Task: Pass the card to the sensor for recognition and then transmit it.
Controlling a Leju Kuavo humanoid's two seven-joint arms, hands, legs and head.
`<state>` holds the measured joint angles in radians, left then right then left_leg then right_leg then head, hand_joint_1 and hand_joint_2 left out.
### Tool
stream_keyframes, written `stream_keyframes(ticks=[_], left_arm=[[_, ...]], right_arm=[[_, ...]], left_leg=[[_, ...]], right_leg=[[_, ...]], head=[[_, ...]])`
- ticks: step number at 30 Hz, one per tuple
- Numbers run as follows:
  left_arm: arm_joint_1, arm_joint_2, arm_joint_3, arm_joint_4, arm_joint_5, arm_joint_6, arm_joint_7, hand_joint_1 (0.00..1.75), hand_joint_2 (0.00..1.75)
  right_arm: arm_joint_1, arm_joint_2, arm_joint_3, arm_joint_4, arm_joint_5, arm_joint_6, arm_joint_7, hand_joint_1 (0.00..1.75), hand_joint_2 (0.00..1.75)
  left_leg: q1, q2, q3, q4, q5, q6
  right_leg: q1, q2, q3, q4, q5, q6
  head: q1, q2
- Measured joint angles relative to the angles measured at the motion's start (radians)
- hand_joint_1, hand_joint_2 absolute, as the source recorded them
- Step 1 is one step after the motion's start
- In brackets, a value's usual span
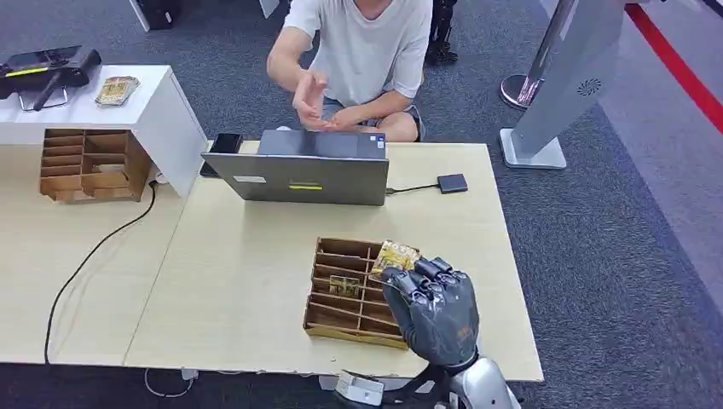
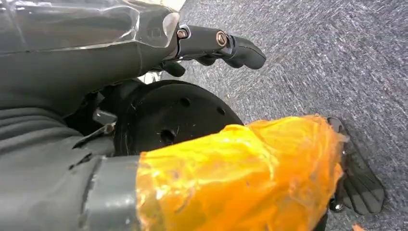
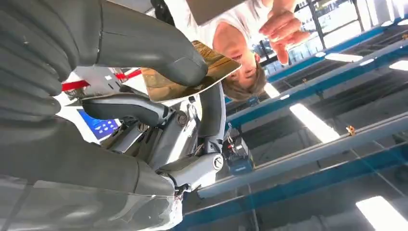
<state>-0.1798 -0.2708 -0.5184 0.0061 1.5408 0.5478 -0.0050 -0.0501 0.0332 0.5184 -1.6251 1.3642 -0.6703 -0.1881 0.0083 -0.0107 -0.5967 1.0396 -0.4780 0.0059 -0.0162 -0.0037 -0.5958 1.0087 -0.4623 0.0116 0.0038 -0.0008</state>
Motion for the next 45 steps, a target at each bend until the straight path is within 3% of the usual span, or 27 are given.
stream_keyframes(ticks=[23,24,28,42,44,45], left_arm=[[0.004,-0.001,0.012,0.0,0.0,0.0,-0.051,0.0,0.0],[0.002,-0.006,0.013,-0.001,0.0,0.0,-0.078,0.0,0.0],[0.008,0.0,0.014,-0.013,0.0,0.0,-0.08,0.0,0.0],[0.009,0.0,0.014,-0.017,0.0,0.0,-0.079,0.0,0.0],[0.009,0.0,0.014,-0.017,0.0,0.0,-0.077,0.0,0.0],[0.009,0.0,0.014,-0.017,0.0,0.0,-0.077,0.0,0.0]], right_arm=[[-0.198,0.0,0.003,0.093,-0.04,0.0,0.106,1.75,1.75],[-0.215,0.0,0.012,0.106,-0.051,0.0,0.122,1.75,1.75],[-0.286,0.004,0.07,0.154,-0.066,0.0,0.208,1.75,1.75],[-0.408,0.048,0.169,0.284,-0.142,0.008,0.245,1.75,1.75],[-0.42,0.055,0.18,0.304,-0.157,0.014,0.245,1.71,1.75],[-0.426,0.059,0.183,0.314,-0.164,0.018,0.245,1.54,1.75]], left_leg=[[0.0,0.0,0.0,0.0,0.001,-0.001],[0.0,0.0,0.0,0.0,0.001,-0.001],[0.0,0.0,0.001,0.0,0.001,-0.001],[0.0,0.0,0.001,0.0,0.001,-0.001],[0.0,0.0,0.001,0.0,0.001,-0.001],[0.0,0.0,0.001,0.0,0.001,-0.001]], right_leg=[[0.0,0.0,0.0,0.0,0.001,0.0],[0.0,0.0,0.0,0.0,0.001,0.0],[0.0,0.001,0.0,0.0,0.001,0.0],[0.0,0.0,0.0,0.001,0.001,0.0],[0.0,0.0,0.0,0.001,0.001,0.0],[0.0,0.0,0.0,0.001,0.001,0.0]], head=[[0.0,0.0],[0.0,0.0],[0.0,0.0],[0.0,0.0],[0.0,0.0],[0.0,0.0]])
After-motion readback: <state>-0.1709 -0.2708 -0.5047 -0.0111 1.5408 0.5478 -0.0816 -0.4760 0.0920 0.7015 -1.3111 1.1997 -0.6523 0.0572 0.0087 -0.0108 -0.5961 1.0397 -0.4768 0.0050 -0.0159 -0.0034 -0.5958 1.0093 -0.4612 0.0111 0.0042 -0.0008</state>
